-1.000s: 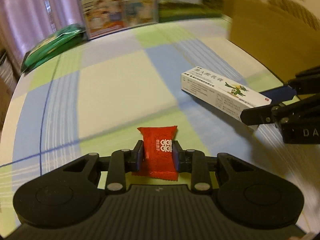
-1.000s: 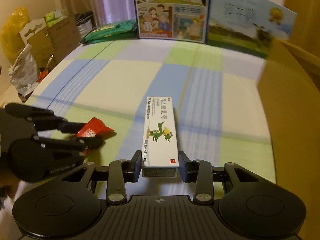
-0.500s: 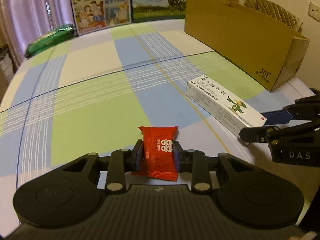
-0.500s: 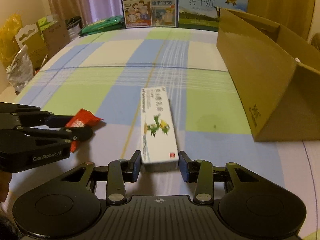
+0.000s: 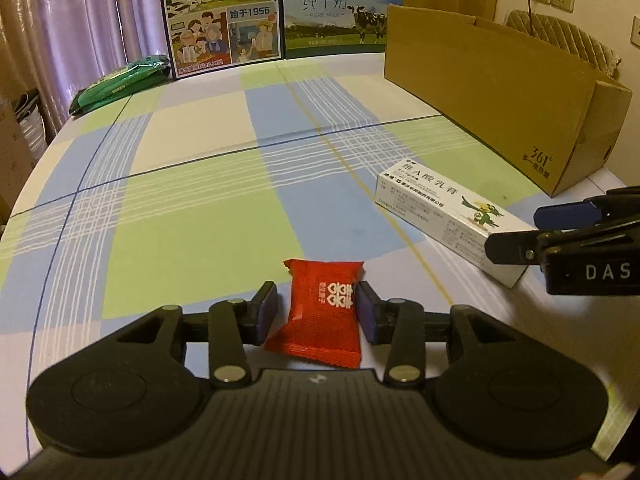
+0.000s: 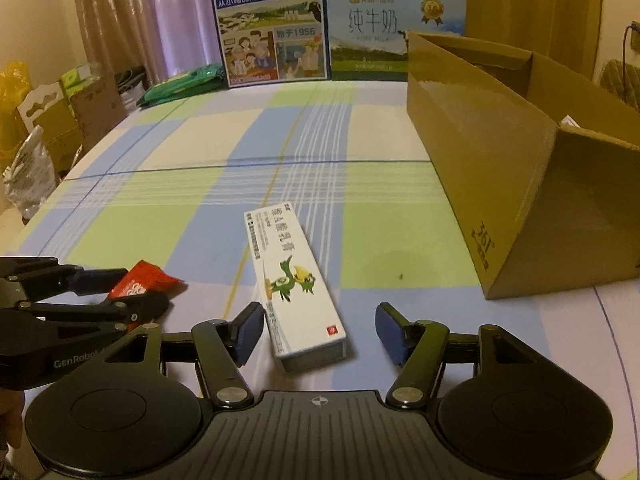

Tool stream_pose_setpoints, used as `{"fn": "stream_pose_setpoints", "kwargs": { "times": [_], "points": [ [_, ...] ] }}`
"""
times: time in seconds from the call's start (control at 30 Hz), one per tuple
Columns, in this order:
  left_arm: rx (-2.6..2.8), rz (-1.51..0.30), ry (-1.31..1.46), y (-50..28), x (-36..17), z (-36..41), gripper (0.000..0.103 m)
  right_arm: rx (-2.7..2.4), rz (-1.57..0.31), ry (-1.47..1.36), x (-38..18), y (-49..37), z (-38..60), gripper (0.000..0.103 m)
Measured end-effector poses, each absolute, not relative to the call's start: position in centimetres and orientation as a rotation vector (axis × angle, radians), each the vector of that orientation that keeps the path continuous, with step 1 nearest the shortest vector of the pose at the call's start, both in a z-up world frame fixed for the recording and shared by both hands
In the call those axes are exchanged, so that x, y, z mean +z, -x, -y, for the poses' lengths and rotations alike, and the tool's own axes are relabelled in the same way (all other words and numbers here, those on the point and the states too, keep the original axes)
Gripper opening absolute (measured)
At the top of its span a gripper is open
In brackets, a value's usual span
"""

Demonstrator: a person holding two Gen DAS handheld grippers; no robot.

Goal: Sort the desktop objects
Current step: 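Carry the candy with the left tool while the right tool carries the ointment box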

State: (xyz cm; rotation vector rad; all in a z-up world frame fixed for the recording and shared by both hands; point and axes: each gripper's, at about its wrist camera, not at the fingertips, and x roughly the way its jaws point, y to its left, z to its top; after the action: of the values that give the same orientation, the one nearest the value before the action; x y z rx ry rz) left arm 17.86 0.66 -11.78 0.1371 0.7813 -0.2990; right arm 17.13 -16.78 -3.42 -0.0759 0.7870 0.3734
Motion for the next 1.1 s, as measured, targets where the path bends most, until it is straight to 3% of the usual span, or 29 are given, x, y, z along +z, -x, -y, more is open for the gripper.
{"fn": "stream_pose_setpoints", "kwargs": {
  "times": [0.17, 0.8, 1.1],
  "points": [
    [-0.305, -0.782, -0.136, -18.0, -11.7, -0.6, 0.025, 0.411, -0.749, 0.131, -3.3, -17.5, 16.0, 0.061],
    [-0.277, -0.787, -0.065, -18.5, -11.2, -1.3, 0.024, 0.475, -0.784, 0.219, -5.3, -19.2, 13.6, 0.061],
    [-0.284, -0.796, -0.064, -18.5, -11.2, -1.2, 0.024, 0.508, -0.783, 0.218, -5.2, -18.8, 13.2, 0.036]
  ]
}}
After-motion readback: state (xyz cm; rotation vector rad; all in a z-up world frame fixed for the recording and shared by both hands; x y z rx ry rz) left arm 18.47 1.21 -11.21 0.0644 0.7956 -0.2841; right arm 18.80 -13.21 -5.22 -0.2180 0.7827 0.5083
